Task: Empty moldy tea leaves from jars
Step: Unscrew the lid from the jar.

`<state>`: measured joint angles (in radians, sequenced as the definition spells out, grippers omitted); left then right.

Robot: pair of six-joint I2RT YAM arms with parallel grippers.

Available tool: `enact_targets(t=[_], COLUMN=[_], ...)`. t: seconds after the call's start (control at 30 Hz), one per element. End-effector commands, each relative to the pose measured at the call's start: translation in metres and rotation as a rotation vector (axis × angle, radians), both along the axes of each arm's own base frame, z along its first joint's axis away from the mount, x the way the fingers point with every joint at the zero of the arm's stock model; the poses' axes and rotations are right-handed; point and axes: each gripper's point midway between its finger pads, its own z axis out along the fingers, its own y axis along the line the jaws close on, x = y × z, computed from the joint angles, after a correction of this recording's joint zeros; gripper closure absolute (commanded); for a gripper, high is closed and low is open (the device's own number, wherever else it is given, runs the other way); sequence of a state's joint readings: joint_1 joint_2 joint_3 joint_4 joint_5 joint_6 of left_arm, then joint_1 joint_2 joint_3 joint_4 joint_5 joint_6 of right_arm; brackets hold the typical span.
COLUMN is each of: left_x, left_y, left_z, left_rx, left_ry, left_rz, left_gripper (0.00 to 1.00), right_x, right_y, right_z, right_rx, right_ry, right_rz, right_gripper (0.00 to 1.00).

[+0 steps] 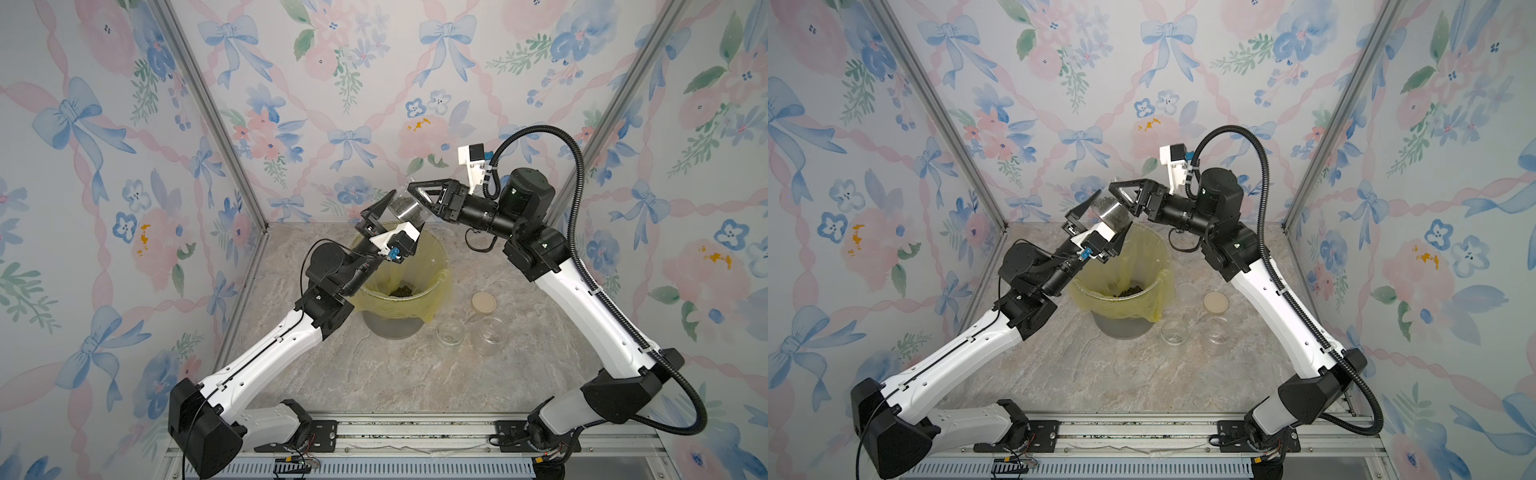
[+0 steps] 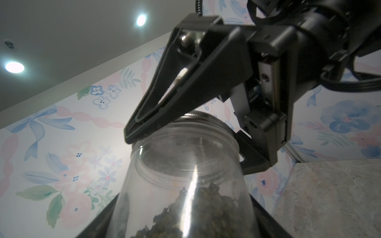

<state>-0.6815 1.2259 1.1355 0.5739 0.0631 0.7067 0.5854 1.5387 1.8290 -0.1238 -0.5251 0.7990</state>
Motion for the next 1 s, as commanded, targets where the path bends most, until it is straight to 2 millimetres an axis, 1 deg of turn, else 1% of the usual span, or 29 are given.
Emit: enact_targets(t=[0.0, 0.37, 0.7, 0.97], left_x=[-0.0051, -0.0043, -0.0048, -0.0039], left_y=[0.0023, 0.0016, 0.0025, 0.0019], left_z=[0.0142, 0.0131, 0.0139, 0.0127], left_rx=[-0.042, -0.042, -0.046, -0.044], left_ry=[-0.025, -0.020, -0.019, -0.017], left_rz=[-0.005, -0.007, -0.006, -0.006], left_gripper=[0.62, 0.62, 0.62, 0.63], right_x=[-0.0001, 0.0013, 0.0029, 0.0029], right_y=[-0.0012, -0.0011, -0.0031, -0.0032], right_z=[0.0106, 0.0111, 0.0162, 0.0153], right_rx=[0.002, -0.004, 0.012, 0.000], right_ry=[-0.047, -0.067, -0.083, -0.102], right_rz=[-0.009, -0.013, -0.018, -0.021], right_gripper=[0.03, 0.03, 0.03, 0.03])
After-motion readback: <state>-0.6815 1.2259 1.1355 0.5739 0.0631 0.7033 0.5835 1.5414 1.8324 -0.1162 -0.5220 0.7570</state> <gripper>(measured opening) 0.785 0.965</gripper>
